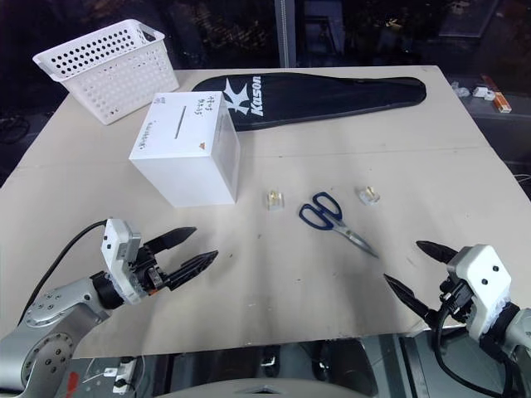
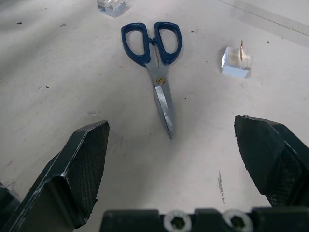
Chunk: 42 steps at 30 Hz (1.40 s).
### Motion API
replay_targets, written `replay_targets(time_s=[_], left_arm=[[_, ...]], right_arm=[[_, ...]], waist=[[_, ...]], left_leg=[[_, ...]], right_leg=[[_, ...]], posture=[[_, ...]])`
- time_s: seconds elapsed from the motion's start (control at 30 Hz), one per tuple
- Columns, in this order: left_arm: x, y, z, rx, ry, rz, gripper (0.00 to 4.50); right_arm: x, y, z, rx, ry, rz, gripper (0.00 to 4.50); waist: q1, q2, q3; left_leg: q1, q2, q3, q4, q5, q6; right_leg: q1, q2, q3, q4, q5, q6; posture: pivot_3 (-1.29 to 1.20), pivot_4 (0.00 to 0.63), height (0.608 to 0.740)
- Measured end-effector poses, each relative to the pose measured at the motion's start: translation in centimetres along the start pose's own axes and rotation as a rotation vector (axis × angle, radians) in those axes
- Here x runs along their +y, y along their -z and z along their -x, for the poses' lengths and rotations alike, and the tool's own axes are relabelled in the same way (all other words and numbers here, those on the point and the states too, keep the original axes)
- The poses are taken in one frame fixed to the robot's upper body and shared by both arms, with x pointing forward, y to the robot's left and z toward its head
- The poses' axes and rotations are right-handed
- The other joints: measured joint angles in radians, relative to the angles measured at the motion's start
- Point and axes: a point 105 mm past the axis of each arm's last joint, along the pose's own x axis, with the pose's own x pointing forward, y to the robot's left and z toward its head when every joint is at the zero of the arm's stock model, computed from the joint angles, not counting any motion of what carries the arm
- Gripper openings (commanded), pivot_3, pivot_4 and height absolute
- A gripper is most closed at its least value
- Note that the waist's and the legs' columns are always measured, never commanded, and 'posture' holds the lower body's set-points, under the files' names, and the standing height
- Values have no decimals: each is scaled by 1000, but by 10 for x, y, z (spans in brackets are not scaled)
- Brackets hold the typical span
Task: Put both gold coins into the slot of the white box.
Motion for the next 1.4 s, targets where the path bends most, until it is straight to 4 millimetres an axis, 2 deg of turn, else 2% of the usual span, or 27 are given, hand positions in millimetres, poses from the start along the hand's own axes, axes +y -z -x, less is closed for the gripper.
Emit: replay_targets(time_s=[0.1, 0.2, 0.3, 0.4, 0.5, 0.6, 0.67, 0.77, 1.0, 1.03, 1.17, 1.3, 1.33, 1.4], left_arm=[[-3, -6, -4, -4, 51, -26, 4481], [-11, -30, -15, -34, 178, -112, 4481], [-22, -38, -21, -38, 280, -142, 4481], [-28, -37, -22, -10, 351, -157, 4481], [-32, -36, -20, 17, 394, -176, 4481], [-35, -34, -19, 39, 434, -184, 4481], [-40, -34, -19, 54, 469, -195, 4481], [-45, -35, -18, 52, 495, -209, 4481], [-48, -31, -15, 60, 502, -200, 4481], [-50, -31, -15, 60, 504, -202, 4500], [-60, -36, -13, 49, 515, -228, 4500], [-62, -40, -13, 36, 507, -240, 4500], [-61, -40, -14, 36, 504, -239, 4500], [-61, -40, -14, 33, 496, -238, 4500]], right_arm=[[-1, 3, -2, 5, 6, -3, 4500], [1, 0, -21, -9, -39, -22, 4500], [6, -8, -43, 11, -95, -6, 4500], [4, -17, -64, 5, -116, -31, 4500], [-4, -11, -78, 48, -77, -69, 4500], [-3, -6, -91, 78, -94, -71, 4500], [-4, -6, -110, 96, -98, -66, 4500], [3, -6, -125, 130, -135, -80, 4500], [-2, -7, -134, 207, -134, -87, 4500], [-2, -7, -134, 219, -137, -86, 3963], [-9, -2, -132, 287, -130, -65, 2567], [-11, 3, -127, 318, -129, -56, 638], [-11, 4, -126, 318, -129, -54, 364], [-9, 5, -124, 317, -129, -43, 283]], waist=[[3, -1, 0], [1, 2, 1], [-8, 2, 2], [0, 2, 2], [5, 1, 3], [2, 1, 3], [-4, 0, 3], [0, 1, 3], [-1, 1, 3], [-1, 1, 3], [3, 0, 2], [4, -2, 0], [3, -2, 0], [2, -3, -1]], left_leg=[[-1, 0, -1, -1, 0, 0], [-1, -1, 1, -1, 0, 0], [0, -1, 3, -1, 3, 4], [-1, -1, 2, -2, 3, 4], [-1, -1, 2, -2, 3, 4], [-1, -1, 3, -1, 3, 4], [-1, -1, 4, -1, 3, 4], [-1, -1, 3, -1, 3, 4], [-1, -1, 4, 0, 3, 4], [-1, -1, 4, 0, 3, 4], [-1, -1, 3, 1, 3, 4], [0, -1, 2, 1, 3, 4], [0, -1, 2, 1, 3, 4], [0, -1, 2, 1, 3, 4]], right_leg=[[0, 0, -1, -1, 0, 0], [0, 0, -1, -1, 0, 0], [0, 2, 1, 0, 1, 2], [-1, 3, 0, 0, 2, 3], [-1, 2, 0, 0, 2, 3], [-1, 2, 1, -1, 2, 4], [-1, 3, 2, 0, 2, 4], [-1, 3, 1, 2, 2, 4], [-1, 2, 1, 2, 2, 4], [-1, 2, 1, 2, 2, 4], [0, 2, 0, 2, 2, 4], [1, 2, 0, 1, 2, 4], [1, 2, 0, 1, 2, 4], [1, 2, 0, 1, 2, 4]], posture=[[0, 150, 738], [0, 150, 738], [0, 150, 738], [0, 150, 738], [0, 150, 738], [0, 150, 738], [0, 150, 738], [0, 150, 738], [0, 150, 738], [0, 150, 738], [0, 150, 738], [0, 150, 738], [0, 150, 738], [0, 150, 738]])
